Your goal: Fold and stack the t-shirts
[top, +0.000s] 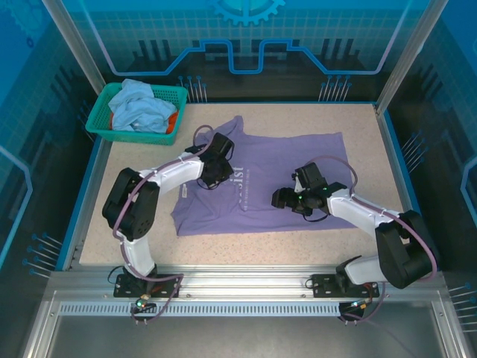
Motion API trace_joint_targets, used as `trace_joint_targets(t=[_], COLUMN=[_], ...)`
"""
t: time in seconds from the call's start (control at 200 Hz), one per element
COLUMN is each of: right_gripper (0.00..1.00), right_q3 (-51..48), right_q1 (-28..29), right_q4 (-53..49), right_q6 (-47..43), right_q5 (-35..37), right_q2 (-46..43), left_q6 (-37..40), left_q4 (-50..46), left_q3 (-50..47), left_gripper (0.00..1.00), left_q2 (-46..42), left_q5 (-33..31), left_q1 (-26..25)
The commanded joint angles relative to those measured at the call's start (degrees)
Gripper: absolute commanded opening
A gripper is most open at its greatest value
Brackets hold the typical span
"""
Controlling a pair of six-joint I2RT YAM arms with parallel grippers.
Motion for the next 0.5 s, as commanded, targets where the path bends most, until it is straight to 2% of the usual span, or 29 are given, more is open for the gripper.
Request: trace_joint_targets(t=[0.0, 0.035, 0.08, 0.155, 0.26, 0.37, 0.495], right_gripper=[0.77, 0.77, 0.77, 0.74, 0.71, 0.70, 0.64], right_q3=[0.37, 0.45, 0.65, 2.18, 6.89, 15.06, 26.21], right_q1=[1.03, 1.20, 1.84, 3.06, 8.14, 11.68, 11.85], right_q4=[-0.08, -0.21, -0.45, -1.62, -3.90, -4.79, -7.92], right_q6=[-0.59, -0.76, -1.01, -2.06, -4.05, -4.49, -5.35], right_q5=[0.07, 0.22, 0.81, 1.33, 5.24, 6.44, 5.45], right_q2=[0.21, 0.18, -0.01, -0.07, 0.55, 6.47, 18.22], left_q6=[1.93, 2.69, 3.66, 4.97, 6.28, 6.66, 9.28], left_q4=[0.56, -0.16, -1.11, -3.09, -4.45, -2.14, 2.40], left_q3=[6.06, 7.44, 8.24, 7.25, 2.22, -6.28, -11.77], left_gripper=[0.19, 0.28, 0.34, 0.41, 0.57, 0.57, 0.53], left_q2=[2.21, 2.73, 2.42, -0.48, -6.28, -11.13, -11.20], left_q5=[4.52, 5.86, 6.17, 4.05, 0.81, 3.08, 9.15], left_q1=[1.00, 1.34, 1.77, 3.13, 6.49, 11.36, 15.27])
